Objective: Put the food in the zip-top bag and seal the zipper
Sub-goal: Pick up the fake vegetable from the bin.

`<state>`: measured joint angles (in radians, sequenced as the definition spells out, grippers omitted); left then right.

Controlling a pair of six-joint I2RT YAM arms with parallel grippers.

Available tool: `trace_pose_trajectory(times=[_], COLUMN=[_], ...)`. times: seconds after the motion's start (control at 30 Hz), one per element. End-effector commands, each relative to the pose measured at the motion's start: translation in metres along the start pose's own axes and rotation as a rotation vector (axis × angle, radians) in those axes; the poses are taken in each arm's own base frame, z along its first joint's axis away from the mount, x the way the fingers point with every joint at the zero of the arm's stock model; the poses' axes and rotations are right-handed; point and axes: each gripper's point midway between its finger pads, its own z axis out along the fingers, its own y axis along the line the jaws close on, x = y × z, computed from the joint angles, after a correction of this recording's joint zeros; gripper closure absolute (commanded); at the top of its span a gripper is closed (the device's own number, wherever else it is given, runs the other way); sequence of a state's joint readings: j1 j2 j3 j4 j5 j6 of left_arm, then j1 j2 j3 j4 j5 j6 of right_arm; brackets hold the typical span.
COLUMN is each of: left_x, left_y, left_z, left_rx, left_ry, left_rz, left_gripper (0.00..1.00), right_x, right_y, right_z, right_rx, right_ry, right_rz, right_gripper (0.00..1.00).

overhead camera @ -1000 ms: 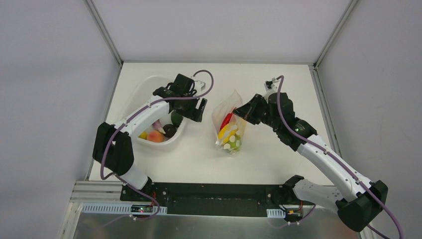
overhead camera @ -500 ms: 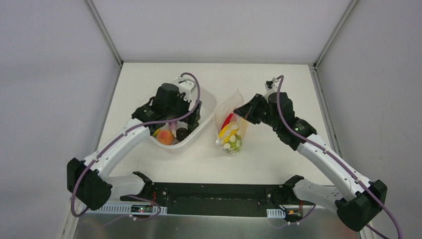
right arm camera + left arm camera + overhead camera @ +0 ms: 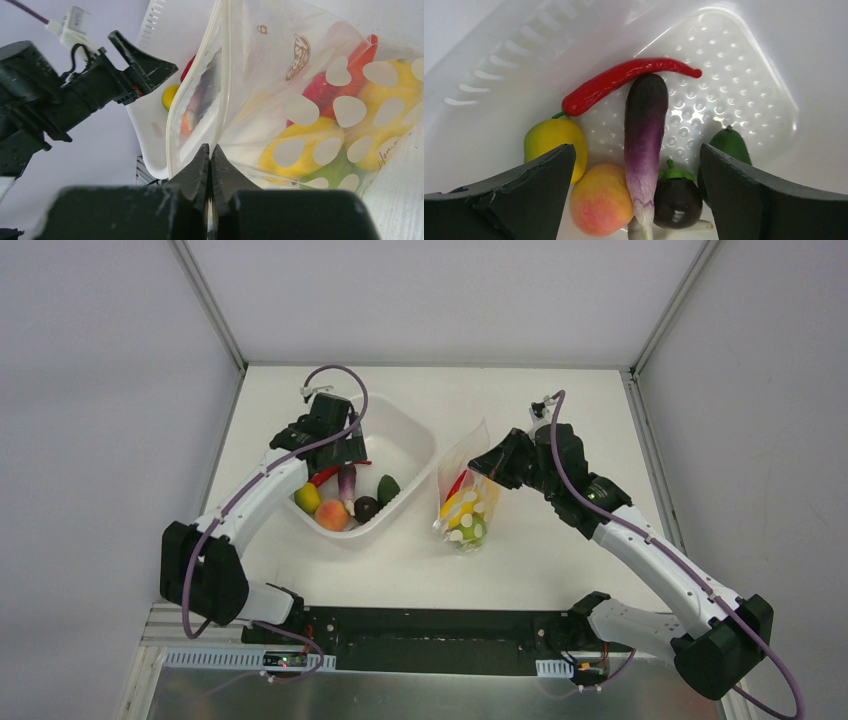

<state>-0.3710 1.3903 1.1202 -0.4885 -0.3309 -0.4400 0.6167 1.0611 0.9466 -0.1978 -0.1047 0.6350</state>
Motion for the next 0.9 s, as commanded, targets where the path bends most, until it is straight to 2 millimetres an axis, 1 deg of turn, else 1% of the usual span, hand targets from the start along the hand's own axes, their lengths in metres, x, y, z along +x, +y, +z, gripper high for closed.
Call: trace_pose_trajectory(times=[0.0,0.2,0.27,0.37,0.43,0.5,0.6,0.7,0.87], left_x=[0.004,0.028,0.036,0.049,0.057,0.064,0.070,0.068,0.061], left_y=[0.008,0.005,0.002,-0.005,-0.007,-0.008,-0.011,-0.012,-0.010], left_z=[0.011,0.046,0.056,0.066,0.069,0.070,0.067,0.060,0.049], left_rx=[-0.100,-0.124,-0.109,-0.078,-0.067,-0.057,-0.019,0.002,0.016], left_ry=[0.043,0.149,0.184,0.239,0.260,0.285,0.295,0.283,0.253], left_rz=[-0.059,-0.040,-0.056,-0.062,-0.059,-0.056,-0.055,-0.062,-0.058], left_gripper=[0.03,0.04,0.07,0.19,0.21,0.27,0.44,0.59,0.80], right_x=[-0.013,-0.012,-0.011,-0.011,-0.012,-0.012,-0.012,-0.011,-0.009], right_y=[0.012,0.012,0.012,0.011,0.011,0.010,0.010,0.011,0.010], right_z=[-0.006,-0.005,-0.004,-0.004,-0.004,-0.004,-0.003,-0.001,0.000], right_rx=[-0.041,-0.042,-0.040,-0.039,-0.038,-0.036,-0.036,-0.039,-0.039], right_ry=[-0.044,-0.039,-0.037,-0.036,-0.038,-0.039,-0.038,-0.031,-0.021], right_rz=[-0.020,-0.017,-0.017,-0.017,-0.016,-0.016,-0.014,-0.011,-0.007], right_gripper=[1.00,1.00,1.00,1.00,1.00,1.00,1.00,1.00,1.00])
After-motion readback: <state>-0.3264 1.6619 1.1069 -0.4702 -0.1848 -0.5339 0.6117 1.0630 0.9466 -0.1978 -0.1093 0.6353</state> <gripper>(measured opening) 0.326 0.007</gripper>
